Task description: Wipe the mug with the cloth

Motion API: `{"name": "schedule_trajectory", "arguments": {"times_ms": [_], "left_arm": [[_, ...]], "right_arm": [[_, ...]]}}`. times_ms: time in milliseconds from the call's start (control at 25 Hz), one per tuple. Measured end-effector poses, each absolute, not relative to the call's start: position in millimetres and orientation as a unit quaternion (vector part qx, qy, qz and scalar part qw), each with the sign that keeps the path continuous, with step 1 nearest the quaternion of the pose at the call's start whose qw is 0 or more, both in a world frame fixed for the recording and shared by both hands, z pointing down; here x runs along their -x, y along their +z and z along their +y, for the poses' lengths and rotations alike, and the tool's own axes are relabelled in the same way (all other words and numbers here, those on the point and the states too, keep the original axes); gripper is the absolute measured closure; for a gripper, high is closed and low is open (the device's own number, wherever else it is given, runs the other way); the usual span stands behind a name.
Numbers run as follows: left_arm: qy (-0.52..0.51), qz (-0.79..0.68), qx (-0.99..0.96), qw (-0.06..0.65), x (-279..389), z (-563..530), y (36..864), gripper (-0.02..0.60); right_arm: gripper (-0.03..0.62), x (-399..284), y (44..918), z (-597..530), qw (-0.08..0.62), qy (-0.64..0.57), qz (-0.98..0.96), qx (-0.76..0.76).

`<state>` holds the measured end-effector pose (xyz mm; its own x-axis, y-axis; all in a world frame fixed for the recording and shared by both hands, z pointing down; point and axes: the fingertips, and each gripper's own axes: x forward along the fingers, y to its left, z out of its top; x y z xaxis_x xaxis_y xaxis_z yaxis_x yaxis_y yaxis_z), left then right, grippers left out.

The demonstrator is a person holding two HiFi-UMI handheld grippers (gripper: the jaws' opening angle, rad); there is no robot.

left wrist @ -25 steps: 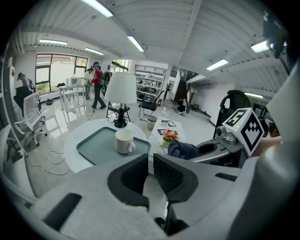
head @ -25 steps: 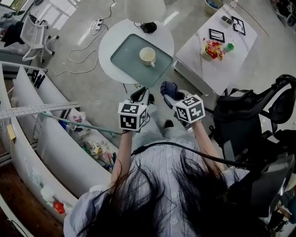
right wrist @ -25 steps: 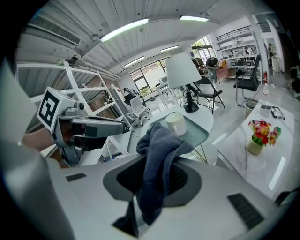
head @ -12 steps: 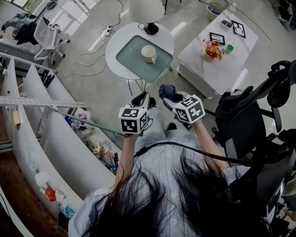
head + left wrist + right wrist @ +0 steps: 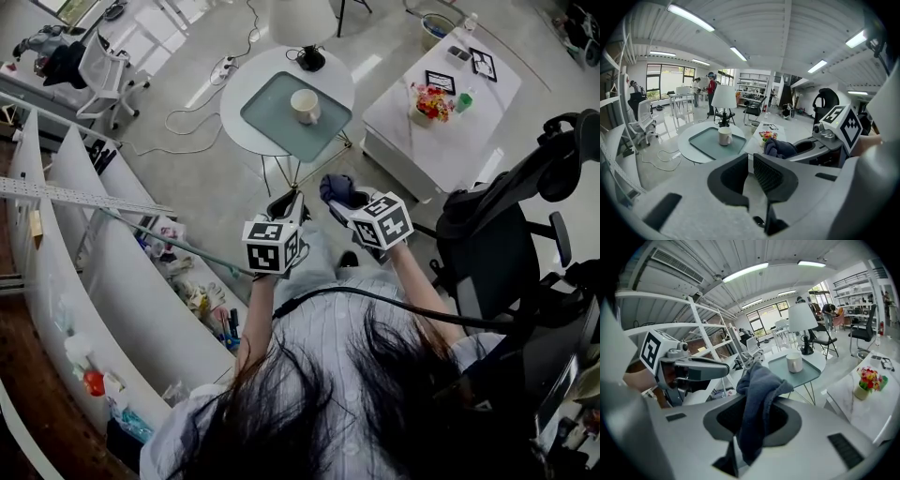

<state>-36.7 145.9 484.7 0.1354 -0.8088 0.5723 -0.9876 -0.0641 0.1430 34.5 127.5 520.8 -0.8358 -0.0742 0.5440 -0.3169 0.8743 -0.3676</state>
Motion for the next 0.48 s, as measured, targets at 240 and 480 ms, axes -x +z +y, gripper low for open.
{"name": "schedule_trajectory", "arguments": {"times_ms": [240, 480], "left_arm": [[0.178, -0.634, -0.707, 0.257, 38, 153, 486, 0.535], [0.175, -0.656, -0.688, 0.257, 60, 167, 481, 0.535]], "right_arm": [[0.500, -31, 522, 134, 0.267, 0.230, -0.930, -0.100], [0.500, -7, 523, 141, 0.271, 0.226, -0.933, -0.073]]}}
